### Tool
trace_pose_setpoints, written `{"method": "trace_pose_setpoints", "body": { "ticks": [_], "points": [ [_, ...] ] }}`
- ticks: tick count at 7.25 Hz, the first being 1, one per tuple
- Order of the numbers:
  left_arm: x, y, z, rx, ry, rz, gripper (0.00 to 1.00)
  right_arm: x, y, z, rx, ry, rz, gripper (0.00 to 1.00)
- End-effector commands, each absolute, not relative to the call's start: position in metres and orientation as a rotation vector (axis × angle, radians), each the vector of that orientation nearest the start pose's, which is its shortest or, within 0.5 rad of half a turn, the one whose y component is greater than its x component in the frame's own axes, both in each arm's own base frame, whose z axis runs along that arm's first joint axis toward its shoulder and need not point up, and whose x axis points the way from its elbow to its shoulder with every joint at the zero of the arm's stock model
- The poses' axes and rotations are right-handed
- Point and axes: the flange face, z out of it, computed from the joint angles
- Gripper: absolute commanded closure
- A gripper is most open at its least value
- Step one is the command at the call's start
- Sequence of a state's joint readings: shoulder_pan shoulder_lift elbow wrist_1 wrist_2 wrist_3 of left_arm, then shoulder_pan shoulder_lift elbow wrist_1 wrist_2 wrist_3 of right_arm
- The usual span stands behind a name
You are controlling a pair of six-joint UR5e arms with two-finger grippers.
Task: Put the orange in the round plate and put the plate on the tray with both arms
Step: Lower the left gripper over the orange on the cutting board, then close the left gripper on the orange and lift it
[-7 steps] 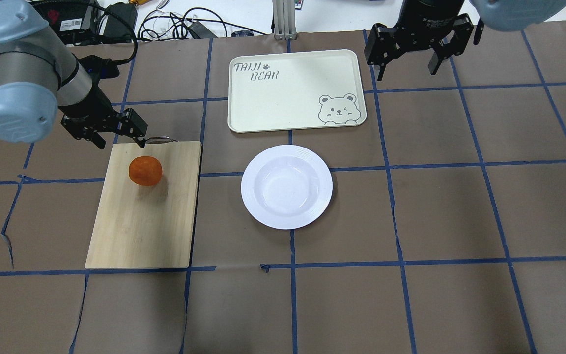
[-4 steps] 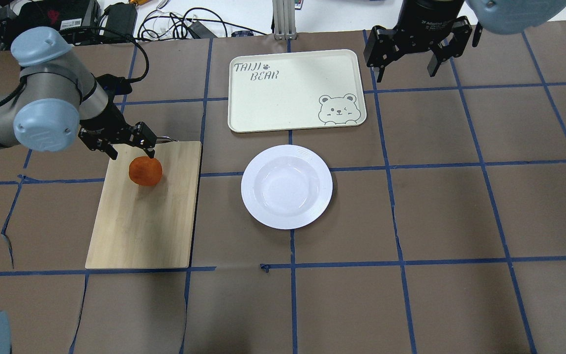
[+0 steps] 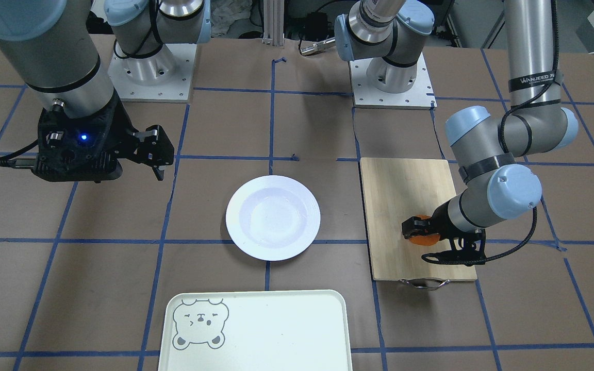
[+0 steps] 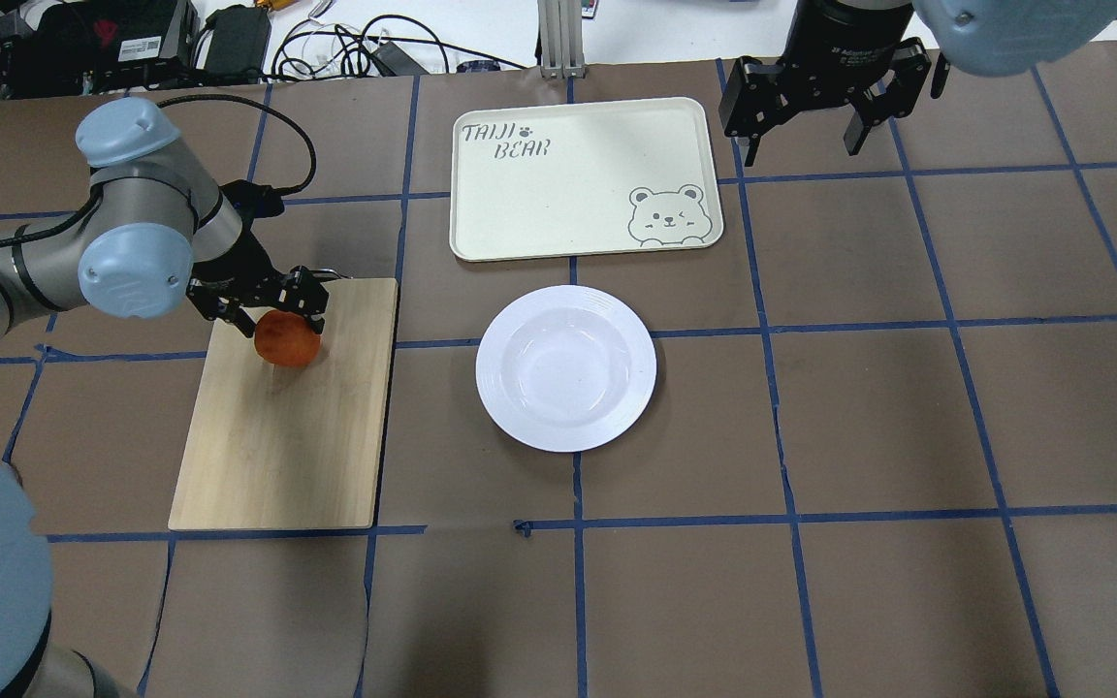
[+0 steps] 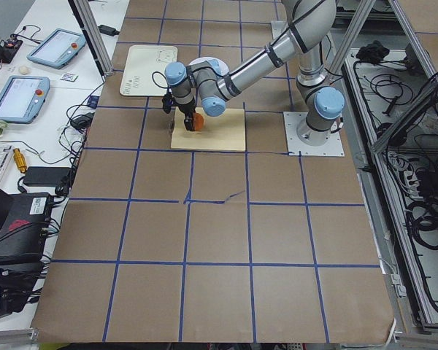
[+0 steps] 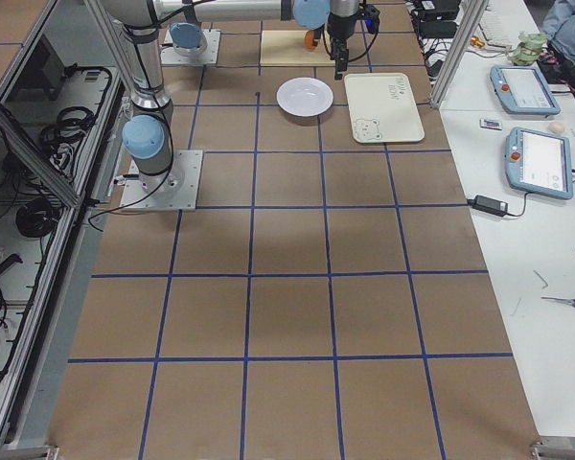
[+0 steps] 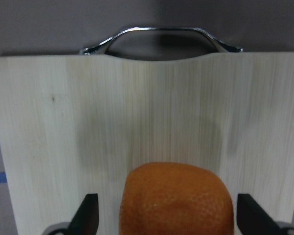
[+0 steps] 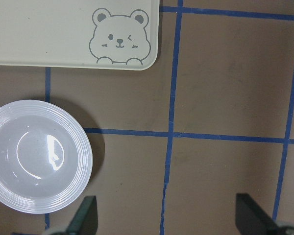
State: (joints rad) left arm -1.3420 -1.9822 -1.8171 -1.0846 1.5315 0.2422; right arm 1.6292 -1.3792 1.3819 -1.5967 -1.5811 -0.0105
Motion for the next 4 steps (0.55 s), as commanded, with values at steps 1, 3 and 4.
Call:
{"method": "trace_pose_setpoints", "body": {
  "ticks": [1, 3, 4],
  "points": [
    [-0.007, -0.579, 0.199, -0.072, 3.194, 0.262, 1.00, 0.165, -0.566, 0.482, -0.109, 3.151, -0.039, 0.00],
    [-0.013, -0.585, 0.224, -0.152, 3.183, 0.234, 1.00, 0.165, -0.566, 0.481, -0.109, 3.151, -0.037, 0.00],
    [-0.019, -0.600, 0.249, -0.233, 3.181, 0.221, 1.00, 0.165, -0.566, 0.482, -0.109, 3.151, -0.039, 0.00]
  ]
}}
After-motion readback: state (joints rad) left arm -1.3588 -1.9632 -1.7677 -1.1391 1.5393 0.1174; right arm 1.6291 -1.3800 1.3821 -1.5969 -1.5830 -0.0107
